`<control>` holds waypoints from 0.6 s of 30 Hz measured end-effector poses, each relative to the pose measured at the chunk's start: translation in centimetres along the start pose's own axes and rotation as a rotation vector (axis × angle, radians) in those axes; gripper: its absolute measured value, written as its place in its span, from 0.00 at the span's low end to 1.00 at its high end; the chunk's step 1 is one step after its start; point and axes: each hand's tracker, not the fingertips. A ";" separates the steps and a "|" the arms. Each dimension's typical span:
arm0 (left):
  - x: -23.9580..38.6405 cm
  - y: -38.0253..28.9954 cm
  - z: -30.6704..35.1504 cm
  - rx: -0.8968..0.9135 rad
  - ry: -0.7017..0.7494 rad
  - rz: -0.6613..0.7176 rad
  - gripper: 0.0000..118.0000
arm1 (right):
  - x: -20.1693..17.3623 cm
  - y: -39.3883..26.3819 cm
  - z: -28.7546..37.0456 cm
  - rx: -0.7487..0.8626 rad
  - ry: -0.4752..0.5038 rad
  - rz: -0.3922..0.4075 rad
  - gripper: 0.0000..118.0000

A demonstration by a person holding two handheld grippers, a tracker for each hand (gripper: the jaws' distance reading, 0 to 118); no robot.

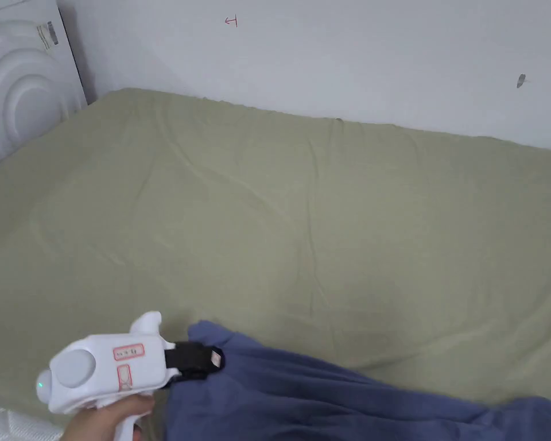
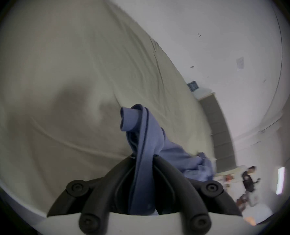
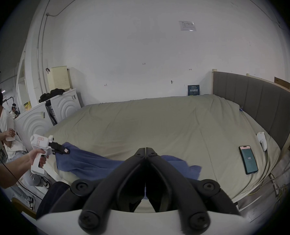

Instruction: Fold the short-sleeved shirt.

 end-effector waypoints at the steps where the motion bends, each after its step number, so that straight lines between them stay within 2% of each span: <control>1: 0.3 1.0 0.7 0.027 0.065 -0.043 0.03 | 0.0 0.0 0.1 0.003 0.004 -0.002 0.00; 3: 1.4 2.7 2.6 0.079 0.260 -0.144 0.03 | 0.7 -0.2 0.6 0.015 0.009 0.000 0.00; 6: 3.8 3.2 3.9 0.066 0.440 -0.246 0.03 | 0.8 -0.3 1.2 0.032 0.019 0.002 0.00; 8: 5.2 2.4 3.8 0.049 0.467 -0.269 0.03 | 0.8 -0.5 1.4 0.040 0.028 -0.004 0.00; 11: 8.2 0.5 2.9 0.048 0.409 -0.329 0.03 | 1.4 -0.9 1.9 0.052 0.039 -0.022 0.00; 14: 12.9 -2.7 0.5 -0.022 0.260 -0.399 0.03 | 1.8 -1.3 2.4 0.069 0.055 -0.044 0.00; 18: 18.2 -7.3 -4.9 -0.057 0.136 -0.380 0.03 | 2.9 -2.2 3.2 0.084 0.063 -0.056 0.00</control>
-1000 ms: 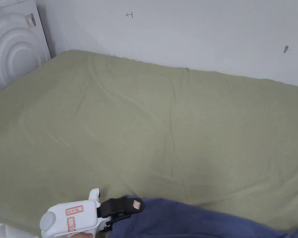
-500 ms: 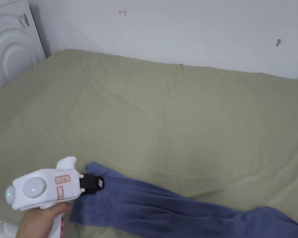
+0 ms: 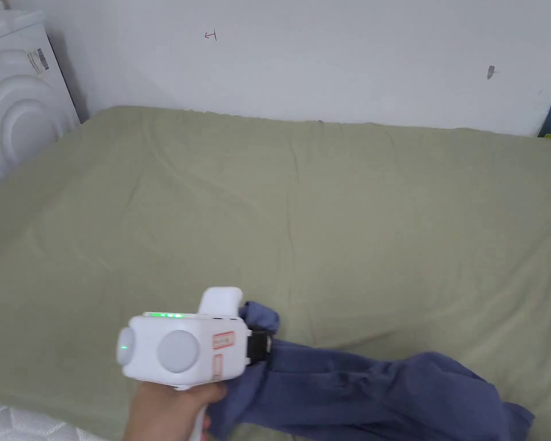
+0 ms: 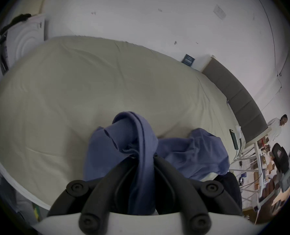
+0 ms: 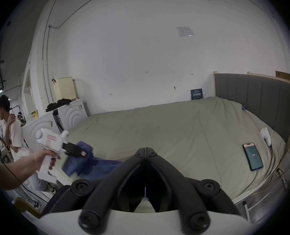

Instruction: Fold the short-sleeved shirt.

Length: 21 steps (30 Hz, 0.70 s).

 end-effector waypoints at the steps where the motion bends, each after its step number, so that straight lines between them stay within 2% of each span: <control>1: 0.7 -0.3 -1.5 -0.016 0.000 0.015 0.03 | 0.2 -0.1 0.2 0.004 -0.001 -0.003 0.00; 4: -0.2 -1.2 -6.1 -0.070 0.155 0.017 0.04 | 1.0 -0.3 1.2 0.019 -0.005 -0.024 0.00; 5: -0.8 -1.5 -7.1 -0.082 0.170 0.035 0.10 | 1.4 -0.4 1.6 0.024 -0.007 -0.032 0.00; 7: -1.3 -1.2 -6.9 -0.101 0.152 0.071 0.68 | 2.2 -0.5 2.1 0.028 -0.014 -0.041 0.00; 8: -1.3 -1.0 -6.4 -0.113 0.076 0.109 0.80 | 2.3 -0.5 2.3 0.029 -0.018 -0.042 0.00; 9: -1.2 -1.1 -4.9 -0.111 0.030 0.132 0.80 | 2.5 -0.6 2.4 0.030 -0.024 -0.042 0.00; 10: -1.1 -0.6 -3.4 -0.011 0.015 0.123 0.80 | 2.7 -0.7 2.5 0.032 -0.028 -0.043 0.00; 14: -2.8 0.8 2.0 0.169 0.017 0.130 0.80 | 3.2 -1.1 2.1 0.019 -0.034 -0.057 0.00; 17: -4.5 0.7 3.8 0.150 0.151 0.156 0.79 | 2.9 -1.5 1.5 0.002 -0.030 -0.062 0.00; 18: -5.1 0.4 3.7 0.132 0.185 0.158 0.66 | 2.9 -1.6 1.4 -0.003 -0.025 -0.066 0.00; 19: -6.1 0.2 2.9 0.118 0.171 0.165 0.42 | 2.8 -1.7 1.4 -0.004 -0.020 -0.071 0.00; 20: -6.5 -0.3 2.1 0.087 0.153 0.182 0.13 | 2.5 -1.7 1.2 -0.006 -0.016 -0.072 0.00; 21: -6.6 -0.9 1.4 0.068 0.140 0.186 0.05 | 2.3 -1.8 1.1 -0.006 -0.013 -0.071 0.00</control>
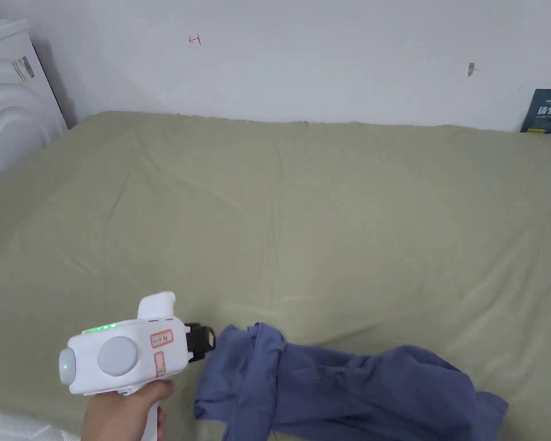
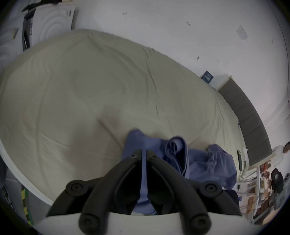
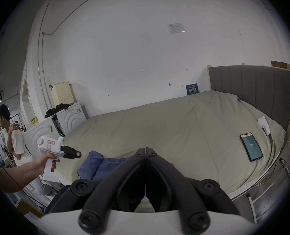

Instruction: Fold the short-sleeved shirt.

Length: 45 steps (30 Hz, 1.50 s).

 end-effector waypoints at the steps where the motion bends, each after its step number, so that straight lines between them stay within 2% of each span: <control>1: 0.2 -0.6 -0.6 -0.016 -0.032 -0.004 0.05 | -0.1 0.0 0.0 -0.001 0.003 0.001 0.00; 4: 1.7 -2.5 -2.9 -0.078 -0.032 -0.043 0.05 | -0.2 0.0 -0.2 -0.003 0.007 0.002 0.00; 13: 9.7 -5.5 -7.8 -0.149 -0.198 -0.190 0.05 | 0.5 0.2 0.1 -0.005 -0.017 0.002 0.00; 17: 9.8 -5.4 -7.9 -0.149 -0.142 -0.251 0.05 | 0.9 0.1 0.0 -0.015 -0.025 -0.007 0.00; 20: 9.3 -4.5 -4.2 -0.047 -0.138 -0.255 0.05 | 1.0 0.3 0.0 -0.013 -0.020 -0.003 0.00; 23: 9.7 -3.7 1.8 0.088 -0.087 -0.375 0.05 | 0.7 0.4 -0.6 -0.014 -0.017 0.021 0.00; 27: 8.9 -5.3 6.2 0.252 0.148 -0.609 0.05 | 0.2 0.0 -1.8 -0.030 0.001 0.021 0.00; 28: 8.5 -5.4 6.5 0.257 0.166 -0.618 0.04 | 0.0 -0.1 -2.0 -0.034 0.005 0.020 0.00; 30: 7.2 -5.1 6.5 0.224 0.112 -0.534 0.04 | -0.7 -0.2 -2.4 -0.041 0.023 0.022 0.00; 32: 4.9 -4.0 6.1 0.189 0.033 -0.374 0.05 | -1.4 -0.2 -2.5 -0.043 0.037 0.031 0.00; 33: 3.2 -3.4 5.9 0.184 -0.016 -0.292 0.08 | -1.7 -0.2 -2.5 -0.045 0.045 0.037 0.00; 34: 1.9 -2.5 5.5 0.161 -0.053 -0.222 0.29 | -2.0 -0.2 -2.5 -0.046 0.049 0.043 0.00; 35: 0.3 -1.7 5.0 0.142 -0.066 -0.169 0.65 | -2.3 -0.2 -2.5 -0.049 0.048 0.054 0.00; 36: -1.3 -0.9 4.3 0.093 -0.086 -0.122 0.96 | -2.5 -0.2 -2.5 -0.053 0.045 0.065 0.00; 37: -2.8 -0.4 3.8 0.058 -0.110 -0.073 0.99 | -2.6 -0.2 -2.6 -0.058 0.045 0.070 0.00; 40: -7.0 1.5 1.6 0.020 -0.185 0.021 0.99 | -2.7 -0.4 -3.0 -0.079 0.032 0.077 0.00; 41: -8.5 2.0 0.6 -0.011 -0.235 0.052 0.99 | -2.7 -0.4 -3.2 -0.086 0.023 0.076 0.00; 45: -12.0 1.5 -5.0 -0.236 -0.524 0.329 0.99 | -3.3 -0.2 -3.7 -0.100 0.002 0.071 0.00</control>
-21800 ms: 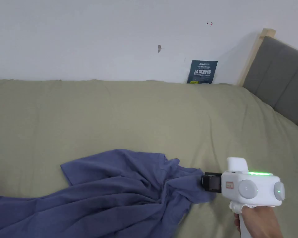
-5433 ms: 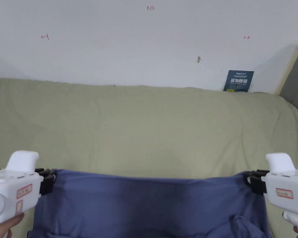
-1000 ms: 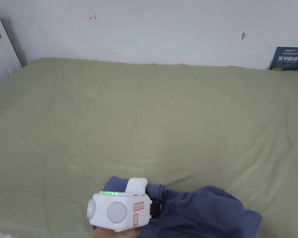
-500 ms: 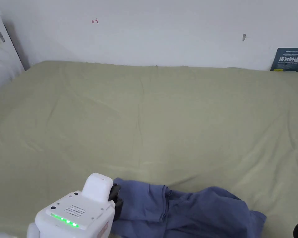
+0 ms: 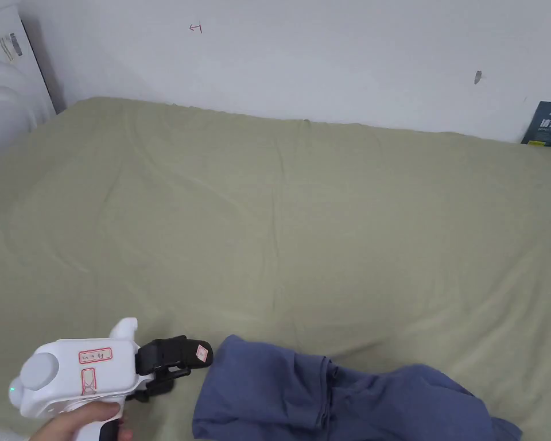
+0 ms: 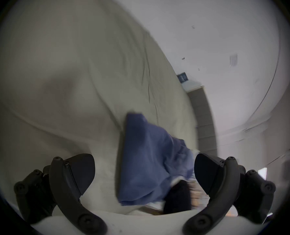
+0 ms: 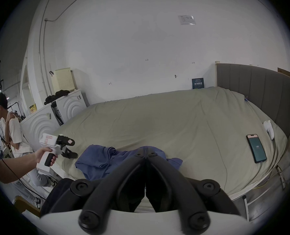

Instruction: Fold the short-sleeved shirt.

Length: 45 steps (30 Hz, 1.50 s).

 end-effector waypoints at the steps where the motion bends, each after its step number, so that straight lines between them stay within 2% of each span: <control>1: -2.0 0.5 -1.2 -0.056 -0.061 0.071 0.99 | -0.2 0.1 -0.1 -0.003 -0.003 0.003 0.00; 2: -3.6 0.4 -2.7 -0.085 -0.104 0.133 0.99 | -0.5 0.2 -0.3 -0.007 -0.008 0.008 0.00; 4: -3.7 0.8 -3.2 0.021 -0.278 0.098 0.99 | -0.8 0.5 -0.6 -0.013 -0.010 0.014 0.00; 5: -3.2 0.6 -4.1 0.003 -0.337 0.146 0.98 | -1.1 0.6 -0.8 -0.016 -0.013 0.017 0.00; 6: -3.2 0.4 -5.3 -0.017 -0.335 0.194 0.92 | -1.2 0.7 -1.0 -0.019 -0.014 0.019 0.00; 7: -2.9 0.3 -6.0 -0.033 -0.334 0.183 0.80 | -1.4 0.7 -1.2 -0.023 -0.012 0.020 0.00; 8: -2.4 0.3 -6.6 -0.043 -0.322 0.140 0.73 | -1.6 0.7 -1.6 -0.027 -0.009 0.022 0.00; 10: -1.9 0.0 -7.6 -0.077 -0.169 0.087 0.54 | -2.0 0.8 -2.1 -0.038 -0.002 0.030 0.00; 11: -2.2 -0.3 -8.3 -0.126 -0.043 0.087 0.15 | -2.2 0.8 -2.3 -0.040 0.002 0.033 0.00; 12: -3.1 -0.5 -8.3 -0.131 -0.037 0.147 0.05 | -2.4 0.9 -2.5 -0.041 0.009 0.035 0.00; 13: -2.8 0.1 -7.6 -0.083 -0.163 0.159 0.05 | -2.6 0.9 -2.5 -0.041 0.015 0.037 0.00; 14: -2.0 0.1 -7.3 -0.084 -0.166 0.139 0.05 | -2.8 1.0 -2.6 -0.040 0.022 0.041 0.00; 15: -1.5 0.0 -7.0 -0.092 -0.041 0.067 0.05 | -3.0 1.1 -2.6 -0.038 0.028 0.047 0.00; 19: -0.2 0.3 -3.8 0.018 0.034 0.063 0.05 | -3.2 1.0 -2.6 -0.036 0.043 0.066 0.00; 24: 2.6 2.2 2.6 0.180 0.395 -0.115 0.05 | -3.1 1.0 -2.1 -0.018 0.059 0.065 0.00; 27: 5.0 2.2 4.1 0.233 0.543 -0.193 0.05 | -3.1 0.6 -1.7 -0.013 0.067 0.077 0.00; 29: 7.0 1.3 3.3 0.234 0.524 -0.206 0.05 | -3.0 0.3 -1.6 -0.013 0.075 0.074 0.00; 32: 12.3 -1.4 0.4 0.237 0.423 -0.310 0.05 | -2.7 0.0 -1.3 -0.009 0.080 0.059 0.00; 34: 15.8 -3.4 -2.9 0.209 0.380 -0.398 0.05 | -2.3 -0.2 -0.9 -0.003 0.081 0.049 0.00; 37: 19.7 -7.1 -9.2 0.150 0.318 -0.459 0.05 | -1.8 -0.4 -0.2 0.014 0.073 0.044 0.00; 41: 18.7 -9.6 -16.7 0.095 0.455 -0.519 0.05 | -0.8 -0.4 0.9 0.035 0.051 0.036 0.00; 44: 16.1 -9.8 -19.1 0.065 0.499 -0.448 0.06 | 0.1 -0.5 1.6 0.047 0.037 0.019 0.00; 45: 16.0 -9.8 -19.1 0.067 0.487 -0.412 0.09 | 0.4 -0.5 1.8 0.049 0.035 0.017 0.00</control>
